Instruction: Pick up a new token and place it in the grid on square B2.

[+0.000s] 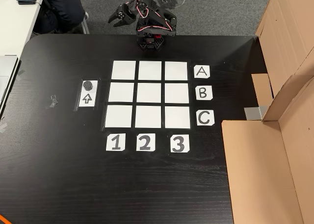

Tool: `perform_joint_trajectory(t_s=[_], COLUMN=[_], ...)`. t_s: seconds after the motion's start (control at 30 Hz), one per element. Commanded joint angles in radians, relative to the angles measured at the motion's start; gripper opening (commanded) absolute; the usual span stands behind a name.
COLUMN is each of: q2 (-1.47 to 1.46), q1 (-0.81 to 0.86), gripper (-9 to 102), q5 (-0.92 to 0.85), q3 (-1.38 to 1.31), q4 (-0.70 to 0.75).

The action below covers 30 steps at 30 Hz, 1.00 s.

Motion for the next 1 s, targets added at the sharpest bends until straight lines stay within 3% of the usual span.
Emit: perform_joint_trajectory(t_s=[0.0, 0.43, 0.7, 0.97], q2=[0.002, -0.089, -0.330, -0.696], q1=[0.017, 0.017, 0.011, -0.057], gripper=[11, 12, 14, 20], q5=[-0.081, -0.087, -0.115, -0.204], q3=[-0.057, -0.110, -0.264, -0.560], q4=[0.015, 0.003, -0.023, 0.041])
